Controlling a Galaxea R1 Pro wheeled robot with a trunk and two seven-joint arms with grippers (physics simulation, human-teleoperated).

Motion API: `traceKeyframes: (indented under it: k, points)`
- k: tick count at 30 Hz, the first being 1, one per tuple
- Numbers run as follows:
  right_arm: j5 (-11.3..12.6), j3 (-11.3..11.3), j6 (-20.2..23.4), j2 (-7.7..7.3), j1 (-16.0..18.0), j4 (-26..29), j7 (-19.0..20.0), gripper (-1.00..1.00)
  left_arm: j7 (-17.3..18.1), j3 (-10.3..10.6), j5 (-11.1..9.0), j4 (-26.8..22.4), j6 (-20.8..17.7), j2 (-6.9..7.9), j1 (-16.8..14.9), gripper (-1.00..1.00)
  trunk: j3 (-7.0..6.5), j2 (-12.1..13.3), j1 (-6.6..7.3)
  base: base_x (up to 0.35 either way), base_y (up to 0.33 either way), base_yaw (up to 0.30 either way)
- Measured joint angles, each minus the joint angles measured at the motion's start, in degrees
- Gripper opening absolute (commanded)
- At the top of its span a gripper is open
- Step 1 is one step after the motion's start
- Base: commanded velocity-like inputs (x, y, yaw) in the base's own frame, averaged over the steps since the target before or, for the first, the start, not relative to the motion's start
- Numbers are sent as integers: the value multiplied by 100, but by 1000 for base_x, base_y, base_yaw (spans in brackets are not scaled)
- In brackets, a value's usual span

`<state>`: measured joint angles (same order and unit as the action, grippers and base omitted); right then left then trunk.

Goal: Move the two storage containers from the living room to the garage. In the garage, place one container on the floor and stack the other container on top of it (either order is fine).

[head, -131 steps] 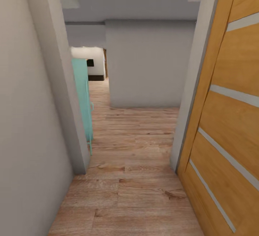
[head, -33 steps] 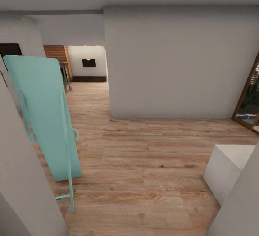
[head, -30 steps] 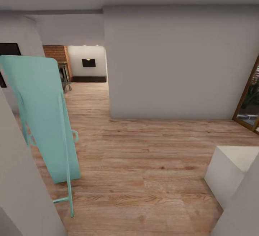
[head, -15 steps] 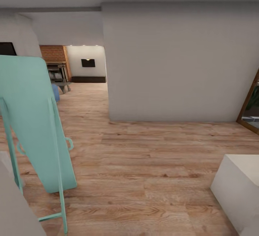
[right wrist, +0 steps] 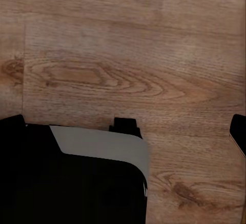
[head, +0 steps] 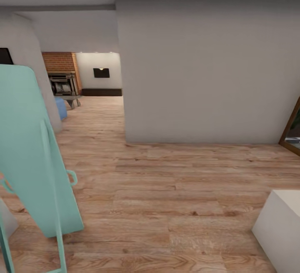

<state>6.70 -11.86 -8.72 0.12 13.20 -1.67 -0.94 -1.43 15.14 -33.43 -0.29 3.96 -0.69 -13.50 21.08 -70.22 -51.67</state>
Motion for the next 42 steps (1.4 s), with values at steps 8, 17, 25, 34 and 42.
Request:
traceKeyframes:
  k: [8,17,25,34,42]
  points:
    - [0,0,1,3,0,0,0,100,0,0,0,0,0,-1,0,100,0,0,0,322,0,0]
    - [0,2,1,2,0,0,0,100,0,-3,0,0,0,-3,0,100,0,0,0,322,0,0]
    - [0,4,1,2,0,0,0,100,0,-1,0,0,0,-3,0,100,0,0,0,322,0,0]
    - [0,5,1,1,0,0,0,100,0,-2,0,0,0,-2,0,100,0,0,0,322,0,0]
    - [0,5,0,-1,0,0,0,100,0,1,0,0,0,0,0,100,0,0,0,322,0,0]
